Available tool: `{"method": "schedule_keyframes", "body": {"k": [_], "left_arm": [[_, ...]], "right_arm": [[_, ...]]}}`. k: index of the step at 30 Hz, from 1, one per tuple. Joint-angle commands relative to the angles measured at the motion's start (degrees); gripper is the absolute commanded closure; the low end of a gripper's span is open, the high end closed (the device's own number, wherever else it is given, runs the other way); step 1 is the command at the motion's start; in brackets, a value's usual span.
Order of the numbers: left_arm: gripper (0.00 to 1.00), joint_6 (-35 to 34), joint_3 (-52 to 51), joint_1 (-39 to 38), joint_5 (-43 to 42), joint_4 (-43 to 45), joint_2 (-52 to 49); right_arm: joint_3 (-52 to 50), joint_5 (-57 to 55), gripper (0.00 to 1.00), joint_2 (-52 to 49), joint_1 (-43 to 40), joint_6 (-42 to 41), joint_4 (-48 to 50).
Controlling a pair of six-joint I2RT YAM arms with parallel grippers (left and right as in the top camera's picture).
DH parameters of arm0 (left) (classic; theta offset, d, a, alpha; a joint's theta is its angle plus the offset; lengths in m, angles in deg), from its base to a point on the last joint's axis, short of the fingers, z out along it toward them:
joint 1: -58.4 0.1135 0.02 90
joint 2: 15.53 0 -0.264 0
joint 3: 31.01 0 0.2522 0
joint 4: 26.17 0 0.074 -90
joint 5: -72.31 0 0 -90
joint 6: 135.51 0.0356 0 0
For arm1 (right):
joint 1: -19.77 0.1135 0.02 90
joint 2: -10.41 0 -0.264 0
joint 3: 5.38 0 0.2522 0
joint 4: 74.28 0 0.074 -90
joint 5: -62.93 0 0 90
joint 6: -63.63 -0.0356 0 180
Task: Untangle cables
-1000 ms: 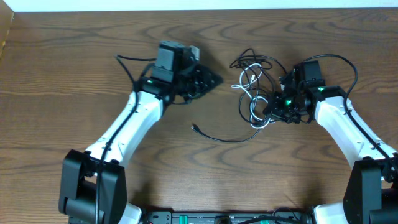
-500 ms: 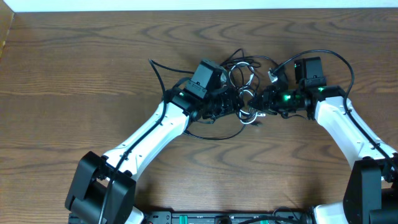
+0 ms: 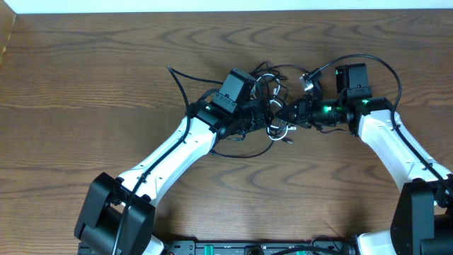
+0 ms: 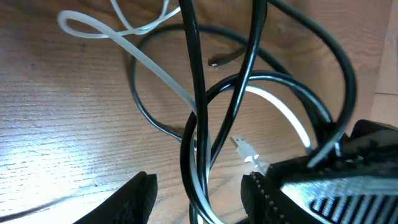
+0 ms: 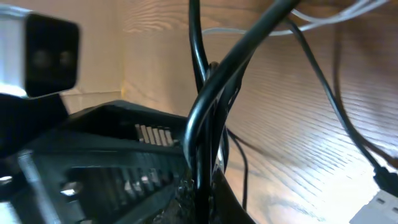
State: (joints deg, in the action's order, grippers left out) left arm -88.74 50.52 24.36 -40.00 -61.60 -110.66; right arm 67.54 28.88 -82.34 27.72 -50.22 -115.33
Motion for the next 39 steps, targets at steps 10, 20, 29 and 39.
{"method": "schedule_keyframes", "body": {"k": [10, 20, 29, 39], "left_arm": [[0.91, -0.5, 0.8, -0.1, 0.8, -0.1, 0.8], [0.93, -0.5, 0.8, 2.5, -1.3, 0.1, 1.3], [0.93, -2.7, 0.8, 13.3, -22.6, 8.8, 3.5], [0.57, 6.3, 0.8, 18.2, -17.0, 5.4, 3.5]], "right_arm": [[0.0, 5.5, 0.99, 0.0, 0.0, 0.1, 0.8], [0.0, -13.7, 0.99, 0.0, 0.0, 0.2, -4.7], [0.0, -30.8, 0.99, 0.0, -0.1, 0.2, -12.9], [0.0, -31.5, 0.99, 0.0, -0.1, 0.5, -14.3]]}}
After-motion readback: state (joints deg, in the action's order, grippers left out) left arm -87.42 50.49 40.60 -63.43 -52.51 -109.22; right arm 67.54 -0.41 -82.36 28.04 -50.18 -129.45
